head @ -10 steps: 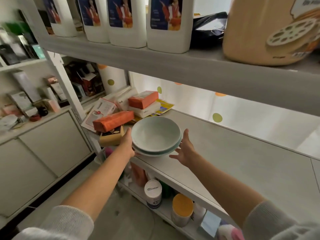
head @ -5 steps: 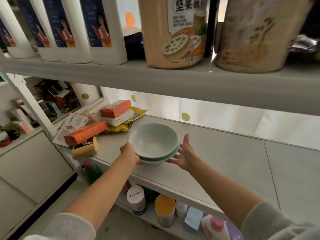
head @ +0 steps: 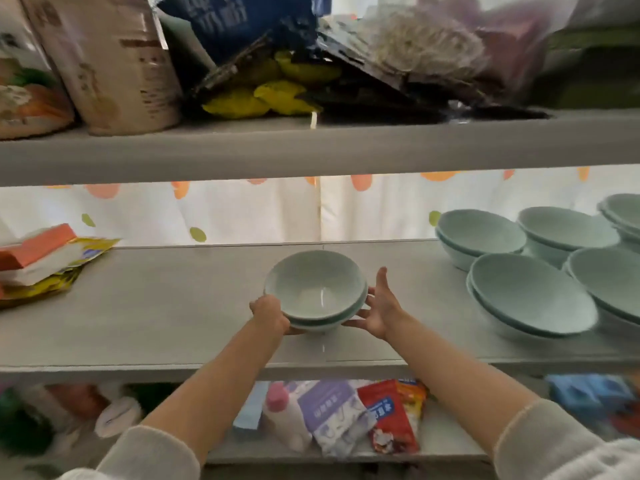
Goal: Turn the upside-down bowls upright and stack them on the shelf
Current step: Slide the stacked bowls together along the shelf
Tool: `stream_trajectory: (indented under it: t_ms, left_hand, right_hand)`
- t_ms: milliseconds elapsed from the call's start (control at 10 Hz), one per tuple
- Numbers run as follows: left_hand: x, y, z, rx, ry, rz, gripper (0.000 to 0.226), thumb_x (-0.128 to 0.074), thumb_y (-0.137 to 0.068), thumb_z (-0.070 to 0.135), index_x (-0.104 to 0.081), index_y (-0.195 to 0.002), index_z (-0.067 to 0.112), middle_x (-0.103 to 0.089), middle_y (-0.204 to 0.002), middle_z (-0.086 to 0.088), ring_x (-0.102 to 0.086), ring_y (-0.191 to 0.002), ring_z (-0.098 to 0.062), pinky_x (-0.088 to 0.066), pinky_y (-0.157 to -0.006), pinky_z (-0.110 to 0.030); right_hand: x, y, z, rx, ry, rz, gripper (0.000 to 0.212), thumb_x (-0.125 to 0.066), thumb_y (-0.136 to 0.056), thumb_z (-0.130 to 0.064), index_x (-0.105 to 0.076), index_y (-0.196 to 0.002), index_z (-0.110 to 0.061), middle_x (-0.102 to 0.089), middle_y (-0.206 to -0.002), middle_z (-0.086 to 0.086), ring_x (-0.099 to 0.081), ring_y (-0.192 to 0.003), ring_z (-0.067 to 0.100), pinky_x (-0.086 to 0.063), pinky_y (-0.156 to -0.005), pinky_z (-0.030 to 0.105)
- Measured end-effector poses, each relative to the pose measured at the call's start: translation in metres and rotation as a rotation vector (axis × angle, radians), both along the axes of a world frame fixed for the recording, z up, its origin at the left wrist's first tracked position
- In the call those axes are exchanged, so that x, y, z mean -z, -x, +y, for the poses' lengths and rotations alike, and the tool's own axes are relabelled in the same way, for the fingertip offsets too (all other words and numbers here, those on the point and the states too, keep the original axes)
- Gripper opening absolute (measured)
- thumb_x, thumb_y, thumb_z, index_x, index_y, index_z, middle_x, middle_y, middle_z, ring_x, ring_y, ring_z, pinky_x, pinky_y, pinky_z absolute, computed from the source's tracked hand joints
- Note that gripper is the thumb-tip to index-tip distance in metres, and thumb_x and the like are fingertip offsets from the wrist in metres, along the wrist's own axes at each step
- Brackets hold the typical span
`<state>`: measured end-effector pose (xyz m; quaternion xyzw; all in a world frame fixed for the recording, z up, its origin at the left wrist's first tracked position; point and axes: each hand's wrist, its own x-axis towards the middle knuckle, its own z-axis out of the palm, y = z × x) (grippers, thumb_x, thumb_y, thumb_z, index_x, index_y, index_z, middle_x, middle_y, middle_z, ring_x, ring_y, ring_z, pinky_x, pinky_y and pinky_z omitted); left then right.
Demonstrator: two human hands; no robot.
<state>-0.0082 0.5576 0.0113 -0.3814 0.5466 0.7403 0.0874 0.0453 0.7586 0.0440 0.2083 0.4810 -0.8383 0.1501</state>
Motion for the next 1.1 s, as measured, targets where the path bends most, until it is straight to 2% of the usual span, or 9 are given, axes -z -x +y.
stream_trajectory:
  t_ms: [200,400,500,600,700,800,900,1000,1100]
  left_hand:
    - [0.022,-0.015,0.107,0.268,-0.102,0.039,0.039,-0.036,-0.091,0.025,-0.045,-0.128,0.021,-0.05,-0.129,-0.022,-0.057,-0.104,-0.052,-0.048,-0.063,-0.072]
    - [-0.021,-0.058,0.159,0.333,-0.051,0.08,0.027,-0.034,-0.099,0.014,-0.046,-0.122,0.009,-0.055,-0.103,-0.019,-0.058,-0.084,-0.041,-0.054,-0.049,-0.055]
    - [-0.02,-0.062,0.17,0.378,-0.049,0.096,0.035,-0.037,-0.097,0.019,-0.045,-0.13,0.012,-0.052,-0.12,-0.018,-0.055,-0.095,-0.04,-0.054,-0.058,-0.059]
    - [-0.022,-0.066,0.173,0.409,-0.038,0.091,0.04,-0.036,-0.098,0.03,-0.039,-0.136,0.018,-0.047,-0.13,-0.014,-0.048,-0.115,-0.041,-0.046,-0.086,-0.068]
    - [-0.03,-0.078,0.172,0.444,-0.018,0.096,0.042,-0.031,-0.1,0.038,-0.041,-0.135,0.017,-0.045,-0.134,-0.012,-0.042,-0.127,-0.037,-0.032,-0.105,-0.064]
    - [-0.027,-0.084,0.166,0.458,0.042,0.104,0.047,-0.029,-0.1,0.044,-0.04,-0.138,0.018,-0.041,-0.14,-0.009,-0.038,-0.132,-0.032,-0.03,-0.108,-0.057]
    - [-0.025,-0.092,0.158,0.49,0.1,0.161,0.038,-0.028,-0.1,0.045,-0.042,-0.127,0.022,-0.041,-0.125,-0.005,-0.038,-0.129,-0.03,-0.032,-0.105,-0.05]
    - [-0.024,-0.096,0.153,0.508,0.213,0.24,0.025,-0.028,-0.101,0.042,-0.045,-0.102,0.023,-0.044,-0.11,-0.003,-0.042,-0.111,-0.023,-0.034,-0.096,-0.04]
    - [-0.005,-0.102,0.145,0.572,0.417,0.307,0.036,-0.025,-0.103,0.038,-0.053,-0.118,0.022,-0.054,-0.121,-0.002,-0.049,-0.119,-0.024,-0.034,-0.098,-0.034]
  right_hand:
    - [0.007,-0.047,0.102,0.164,0.031,-0.008,0.082,-0.022,-0.086,-0.073,-0.035,-0.143,-0.016,-0.037,-0.148,0.012,-0.04,-0.129,0.042,-0.039,-0.1,0.062]
    - [0.011,-0.072,0.142,0.281,0.061,0.017,0.081,-0.024,-0.086,-0.072,-0.038,-0.141,-0.016,-0.04,-0.144,0.014,-0.041,-0.127,0.041,-0.044,-0.09,0.057]
    - [0.013,-0.077,0.151,0.302,0.059,0.017,0.083,-0.024,-0.084,-0.074,-0.038,-0.143,-0.017,-0.04,-0.145,0.014,-0.041,-0.127,0.041,-0.047,-0.086,0.056]
    - [0.016,-0.081,0.152,0.315,0.035,0.027,0.083,-0.022,-0.084,-0.075,-0.036,-0.144,-0.018,-0.039,-0.145,0.014,-0.04,-0.128,0.041,-0.047,-0.088,0.056]
    - [0.019,-0.084,0.147,0.332,0.006,0.036,0.08,-0.021,-0.084,-0.075,-0.038,-0.143,-0.022,-0.038,-0.146,0.011,-0.039,-0.13,0.039,-0.045,-0.093,0.06]
    - [0.023,-0.089,0.142,0.361,0.004,0.051,0.076,-0.02,-0.086,-0.073,-0.039,-0.142,-0.025,-0.039,-0.145,0.008,-0.036,-0.132,0.035,-0.044,-0.091,0.062]
    - [0.034,-0.093,0.136,0.391,0.019,0.024,0.077,-0.022,-0.087,-0.071,-0.041,-0.14,-0.019,-0.046,-0.139,0.008,-0.042,-0.127,0.031,-0.041,-0.098,0.059]
    - [0.042,-0.098,0.131,0.38,0.063,-0.012,0.079,-0.024,-0.086,-0.07,-0.043,-0.137,-0.013,-0.054,-0.131,0.014,-0.049,-0.119,0.034,-0.036,-0.107,0.053]
    - [0.064,-0.107,0.117,0.428,0.169,-0.09,0.074,-0.024,-0.091,-0.064,-0.05,-0.123,-0.002,-0.061,-0.113,0.019,-0.056,-0.096,0.032,-0.054,-0.078,0.037]
